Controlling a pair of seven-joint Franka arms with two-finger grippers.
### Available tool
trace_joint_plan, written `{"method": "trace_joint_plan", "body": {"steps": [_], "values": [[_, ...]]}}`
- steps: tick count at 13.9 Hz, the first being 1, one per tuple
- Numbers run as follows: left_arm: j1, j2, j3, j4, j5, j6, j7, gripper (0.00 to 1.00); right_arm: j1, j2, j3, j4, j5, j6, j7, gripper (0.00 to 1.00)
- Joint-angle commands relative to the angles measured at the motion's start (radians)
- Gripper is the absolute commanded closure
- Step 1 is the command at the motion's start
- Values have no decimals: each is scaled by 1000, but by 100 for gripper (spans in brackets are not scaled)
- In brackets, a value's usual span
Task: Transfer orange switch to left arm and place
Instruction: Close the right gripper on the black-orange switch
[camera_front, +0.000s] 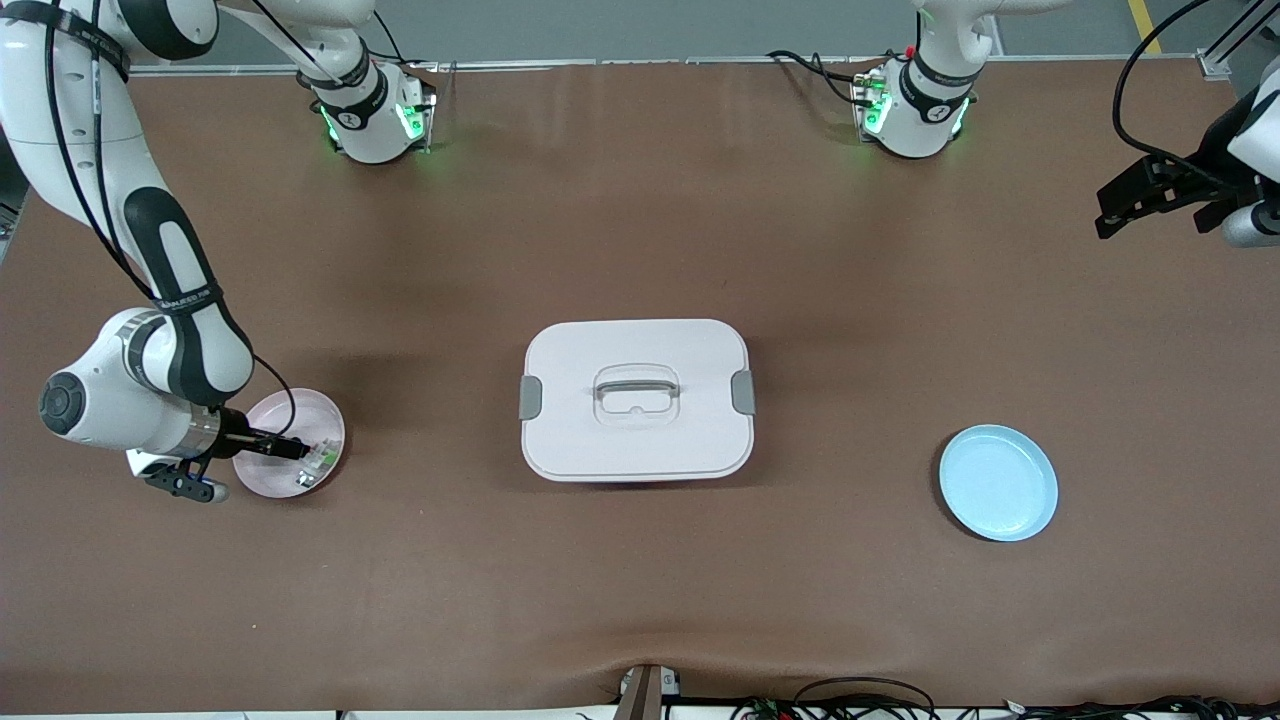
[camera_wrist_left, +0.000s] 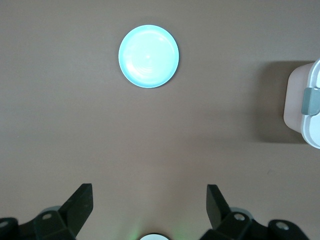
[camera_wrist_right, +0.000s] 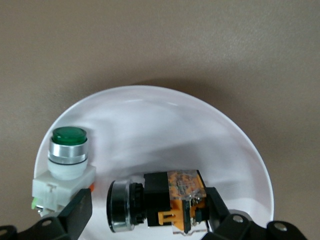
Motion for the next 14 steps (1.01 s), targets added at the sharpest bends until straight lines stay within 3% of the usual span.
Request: {"method": "trace_joint_plan", "body": {"steps": [1,14], "values": [[2,7,0,16,5,-14,16,0,6,-7,-15,-24,0,5,-11,0],[-3,25,-2,16,6,-4,7,0,11,-9,-24,-16,-1,12,-25,2]]}}
